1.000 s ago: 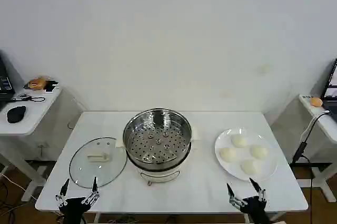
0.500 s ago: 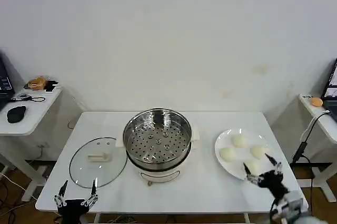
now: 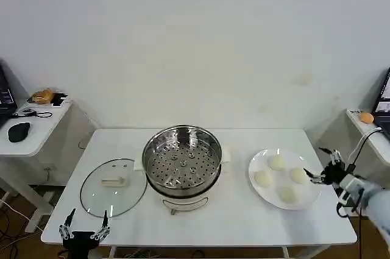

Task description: Take steamed baozi put them in steamer then cover it.

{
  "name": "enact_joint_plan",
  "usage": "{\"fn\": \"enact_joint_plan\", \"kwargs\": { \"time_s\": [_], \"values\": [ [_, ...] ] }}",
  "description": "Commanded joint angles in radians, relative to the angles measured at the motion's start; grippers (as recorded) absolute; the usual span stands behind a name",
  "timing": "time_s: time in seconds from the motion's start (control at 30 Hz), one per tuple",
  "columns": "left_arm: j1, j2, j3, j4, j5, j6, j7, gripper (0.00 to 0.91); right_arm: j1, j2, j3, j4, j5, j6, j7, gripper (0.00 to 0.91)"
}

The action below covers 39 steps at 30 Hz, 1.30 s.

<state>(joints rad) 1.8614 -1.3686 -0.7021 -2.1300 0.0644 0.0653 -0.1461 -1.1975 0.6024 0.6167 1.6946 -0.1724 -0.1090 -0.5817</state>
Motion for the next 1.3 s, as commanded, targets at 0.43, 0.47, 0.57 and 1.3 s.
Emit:
{"fn": "enact_joint_plan", "kwargs": {
  "time_s": [0.43,0.47,0.57,1.3],
  "values": [
    [-0.013,-0.018,-0.016,-0.002,0.040,0.007,0.012,0.907,0.942,-0.101,-0.953,-0.434,-0.075,0.130,-0.480,0.907],
    [-0.014,-0.018,-0.015,-0.002,0.038,0.005,0.008,0.907,0.960,-0.095,-0.970,-0.440,-0.065,0.125,-0.491,0.907],
    [-0.025,-0.017,-0.019,-0.003,0.036,0.004,0.004,0.907,1.036,-0.062,-1.066,-0.475,-0.042,0.115,-0.485,0.907],
    [-0.057,-0.027,-0.041,-0.001,0.035,0.011,0.012,0.907,1.112,0.248,-1.177,-0.797,-0.165,0.134,-0.443,0.907]
  ]
}}
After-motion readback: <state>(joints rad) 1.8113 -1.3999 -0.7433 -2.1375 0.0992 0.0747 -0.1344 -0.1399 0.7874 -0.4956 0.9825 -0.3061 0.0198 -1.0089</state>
